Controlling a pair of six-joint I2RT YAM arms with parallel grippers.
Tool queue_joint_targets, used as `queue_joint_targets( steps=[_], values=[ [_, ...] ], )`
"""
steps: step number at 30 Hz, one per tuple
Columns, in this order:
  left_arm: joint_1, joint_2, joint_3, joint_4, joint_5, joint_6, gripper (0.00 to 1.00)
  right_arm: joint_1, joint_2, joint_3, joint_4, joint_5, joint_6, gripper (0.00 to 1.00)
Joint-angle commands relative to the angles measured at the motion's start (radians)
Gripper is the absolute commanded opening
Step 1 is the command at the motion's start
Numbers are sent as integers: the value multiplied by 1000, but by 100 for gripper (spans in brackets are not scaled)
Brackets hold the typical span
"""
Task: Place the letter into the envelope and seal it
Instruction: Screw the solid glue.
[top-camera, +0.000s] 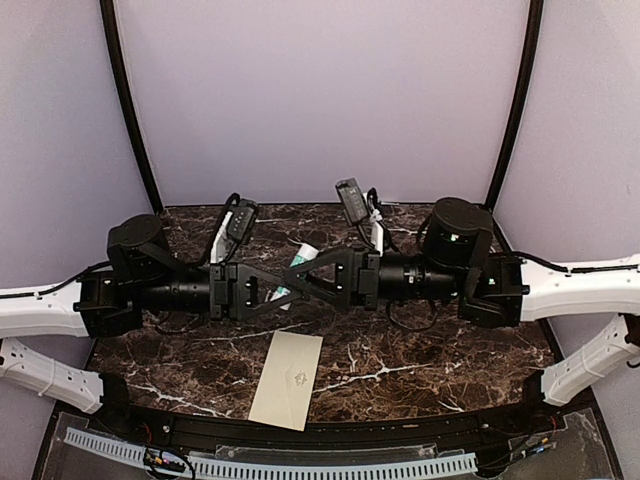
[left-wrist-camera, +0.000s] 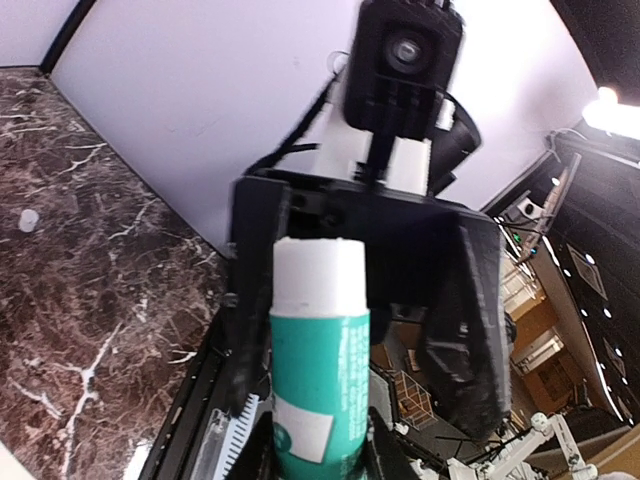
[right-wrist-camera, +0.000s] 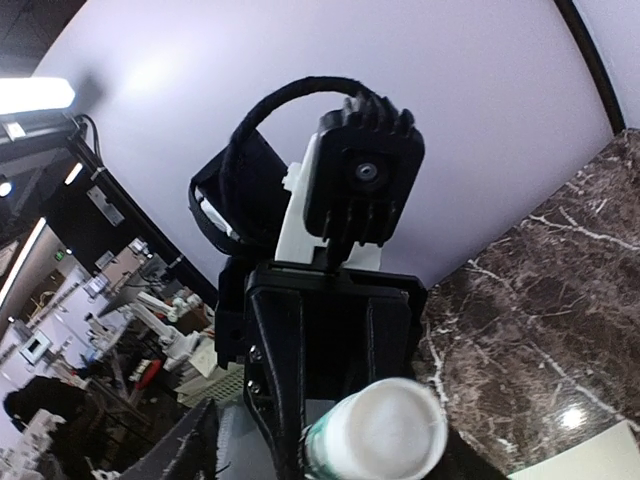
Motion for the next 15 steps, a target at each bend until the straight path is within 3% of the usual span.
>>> queue_joint_targets(
  steps=[1, 8, 11, 15],
  values=[
    [83, -13, 65, -180, 41, 50, 0, 3, -79, 25, -157, 156, -49, 69],
    [353, 69, 203, -527, 228, 289, 0, -74, -199, -10, -546, 460, 40, 79],
    [452, 135, 213, -560, 298, 401, 1, -160, -238, -54, -725, 540, 131, 81],
    [608, 170, 177, -481, 300, 461, 2, -276, -255, -105, -892, 587, 152, 83]
  ],
)
